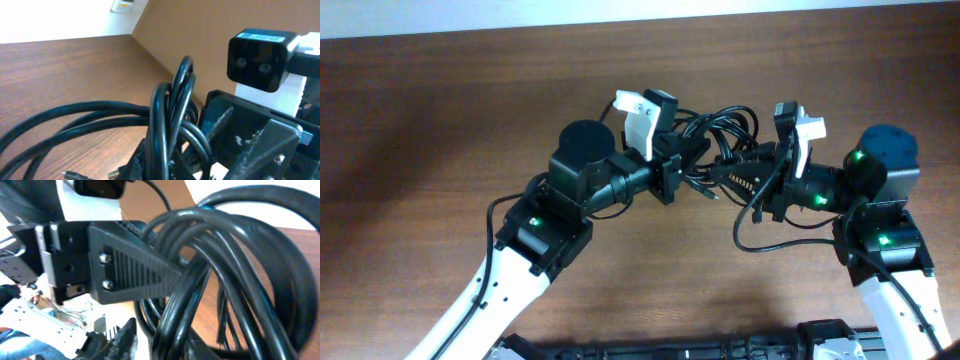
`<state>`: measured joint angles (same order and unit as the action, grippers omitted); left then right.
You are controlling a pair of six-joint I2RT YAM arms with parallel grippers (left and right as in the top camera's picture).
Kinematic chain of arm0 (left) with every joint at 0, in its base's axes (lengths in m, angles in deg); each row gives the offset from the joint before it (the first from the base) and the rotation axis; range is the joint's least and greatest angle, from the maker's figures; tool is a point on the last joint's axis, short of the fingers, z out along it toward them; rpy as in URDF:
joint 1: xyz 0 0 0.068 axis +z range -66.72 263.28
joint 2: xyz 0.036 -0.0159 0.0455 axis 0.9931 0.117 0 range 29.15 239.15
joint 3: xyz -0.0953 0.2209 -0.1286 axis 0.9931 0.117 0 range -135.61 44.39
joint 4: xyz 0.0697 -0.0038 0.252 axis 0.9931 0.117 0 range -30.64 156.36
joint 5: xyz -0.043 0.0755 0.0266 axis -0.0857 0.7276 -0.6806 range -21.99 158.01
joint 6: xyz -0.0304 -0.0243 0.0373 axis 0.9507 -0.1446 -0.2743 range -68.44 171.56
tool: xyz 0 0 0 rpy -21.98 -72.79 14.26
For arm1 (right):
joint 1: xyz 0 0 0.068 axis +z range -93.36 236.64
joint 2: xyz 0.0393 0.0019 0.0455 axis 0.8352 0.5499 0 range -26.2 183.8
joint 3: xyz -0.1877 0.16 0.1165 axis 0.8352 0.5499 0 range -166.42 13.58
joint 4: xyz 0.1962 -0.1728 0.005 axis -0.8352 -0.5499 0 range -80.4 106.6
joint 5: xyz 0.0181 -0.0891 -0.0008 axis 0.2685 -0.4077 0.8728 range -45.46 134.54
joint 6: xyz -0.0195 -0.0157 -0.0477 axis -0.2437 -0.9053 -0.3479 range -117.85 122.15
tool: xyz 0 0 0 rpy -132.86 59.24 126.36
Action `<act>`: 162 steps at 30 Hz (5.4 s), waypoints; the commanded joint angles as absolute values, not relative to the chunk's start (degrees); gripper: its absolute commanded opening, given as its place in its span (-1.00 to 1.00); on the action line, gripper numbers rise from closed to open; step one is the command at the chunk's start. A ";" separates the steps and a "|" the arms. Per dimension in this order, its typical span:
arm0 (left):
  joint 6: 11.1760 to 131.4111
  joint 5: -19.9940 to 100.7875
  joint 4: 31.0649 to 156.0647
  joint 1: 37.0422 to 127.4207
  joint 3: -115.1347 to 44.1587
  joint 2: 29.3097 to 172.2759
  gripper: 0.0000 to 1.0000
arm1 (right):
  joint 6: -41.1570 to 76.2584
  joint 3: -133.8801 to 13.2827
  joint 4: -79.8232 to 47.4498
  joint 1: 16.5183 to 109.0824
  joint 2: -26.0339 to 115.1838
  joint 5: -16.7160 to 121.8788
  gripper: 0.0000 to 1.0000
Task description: Untangle cables
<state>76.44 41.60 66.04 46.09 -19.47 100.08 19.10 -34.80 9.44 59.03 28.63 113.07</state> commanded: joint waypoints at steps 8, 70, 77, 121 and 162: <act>75.70 37.84 66.28 45.46 -20.17 100.08 -1.00 | 18.53 -35.24 11.30 59.62 28.17 118.53 -0.92; 69.60 27.46 56.07 58.27 -20.17 100.02 -1.00 | 17.66 -35.24 -0.68 59.62 28.17 97.20 0.97; 69.01 20.51 56.03 57.37 -20.17 100.02 -1.00 | 17.68 -35.24 -3.52 59.62 28.17 91.26 0.97; 69.05 34.95 51.65 61.76 -20.19 89.88 -1.00 | 22.45 -35.24 -14.34 59.60 28.17 69.58 0.97; 81.56 37.56 67.28 50.53 -20.17 95.41 -1.00 | 6.05 -35.24 -10.19 59.62 28.17 90.65 0.97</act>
<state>81.21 37.14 68.53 52.50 -18.64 94.57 7.74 -35.48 -10.36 59.73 28.17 89.05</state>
